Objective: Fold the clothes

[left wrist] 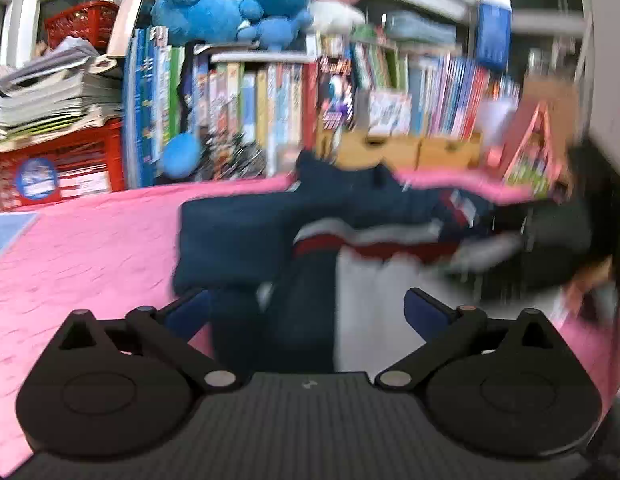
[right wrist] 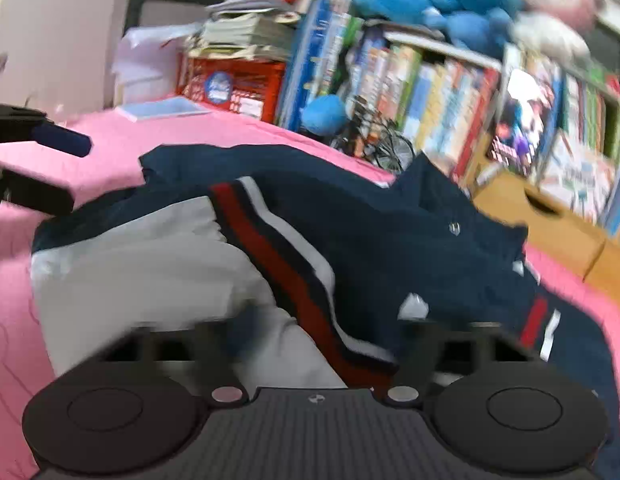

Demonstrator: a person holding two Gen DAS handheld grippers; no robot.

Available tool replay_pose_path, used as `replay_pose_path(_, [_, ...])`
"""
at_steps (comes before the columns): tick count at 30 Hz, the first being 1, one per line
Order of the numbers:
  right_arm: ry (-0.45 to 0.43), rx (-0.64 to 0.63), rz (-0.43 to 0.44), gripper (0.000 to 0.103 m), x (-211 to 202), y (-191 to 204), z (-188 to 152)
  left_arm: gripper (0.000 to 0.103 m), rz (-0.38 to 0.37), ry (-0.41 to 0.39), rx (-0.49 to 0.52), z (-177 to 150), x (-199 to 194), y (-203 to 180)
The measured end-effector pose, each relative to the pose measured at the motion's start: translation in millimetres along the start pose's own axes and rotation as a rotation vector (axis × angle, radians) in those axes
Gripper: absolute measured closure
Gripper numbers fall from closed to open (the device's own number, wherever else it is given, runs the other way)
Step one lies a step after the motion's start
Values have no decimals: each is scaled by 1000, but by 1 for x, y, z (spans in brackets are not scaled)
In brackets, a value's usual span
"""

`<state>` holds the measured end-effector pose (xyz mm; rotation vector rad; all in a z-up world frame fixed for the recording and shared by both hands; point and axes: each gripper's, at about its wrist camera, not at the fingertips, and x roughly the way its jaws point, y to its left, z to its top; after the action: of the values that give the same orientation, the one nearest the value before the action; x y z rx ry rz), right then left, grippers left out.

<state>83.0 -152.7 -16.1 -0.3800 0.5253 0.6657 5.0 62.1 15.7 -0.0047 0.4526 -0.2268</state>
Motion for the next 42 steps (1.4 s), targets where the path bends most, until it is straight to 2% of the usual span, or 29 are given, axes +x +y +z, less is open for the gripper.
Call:
replay_pose_path(2, [-11,78,24,23,-10,-10,2,0,41,28,52,7,20,-11])
replay_pose_path(4, [-32,154,44,21,-27,-19,4,1,122,77,131,5,44,-22])
replay_pose_path(6, [-73,197,45,12,-52,-31,3,1,164,132,160,-3,61,-25])
replay_pose_path(8, [-68,174,-32,12,-69,-40,0,1,160,174,142,-5,68,-21])
replay_pose_path(10, [-9,137,-127,32,-76,-52,-7,0,154,187,116,-6,68,-16])
replay_pose_path(11, [38,121,-186,67,-73,-60,-15,0,152,191,111,-6,68,-15])
replay_pose_path(12, [84,105,-246,88,-71,-68,-24,0,150,193,109,-6,68,-14])
replay_pose_path(13, [118,95,-316,91,-66,-78,-36,0,151,193,112,-6,68,-14])
replay_pose_path(15, [148,102,-378,95,-59,-94,-52,0,156,191,121,-7,67,-15])
replay_pose_path(16, [136,116,-394,95,-58,-94,-53,0,159,190,126,-7,66,-16])
replay_pose_path(17, [123,130,-410,94,-58,-93,-54,0,161,188,131,-7,65,-17])
replay_pose_path(19, [89,140,-425,82,-59,-89,-53,0,165,189,134,-5,66,-17])
replay_pose_path(21, [29,150,-325,53,-67,-85,-52,0,166,190,135,-4,67,-17])
replay_pose_path(22, [4,153,-266,50,-72,-82,-52,0,168,190,136,-4,67,-17])
replay_pose_path(26, [22,58,-198,51,-64,-63,-53,0,177,187,150,-4,67,-20])
replay_pose_path(28, [53,55,-220,48,-45,-70,-60,0,181,186,154,-4,67,-21])
replay_pose_path(29, [48,97,-218,45,-42,-79,-59,0,184,186,153,-4,67,-22])
replay_pose_path(30, [55,130,-231,34,-38,-85,-57,0,187,186,151,-4,67,-22])
replay_pose_path(32, [68,194,-254,23,-31,-95,-55,0,196,190,131,-5,66,-23])
replay_pose_path(35, [30,207,-232,23,-33,-96,-61,0,199,192,99,-6,65,-22])
replay_pose_path(39, [-21,262,-209,23,-56,-101,-70,0,207,190,89,-6,59,-23])
replay_pose_path(42, [-72,312,-173,22,-82,-115,-78,3,165,168,114,1,46,-24])
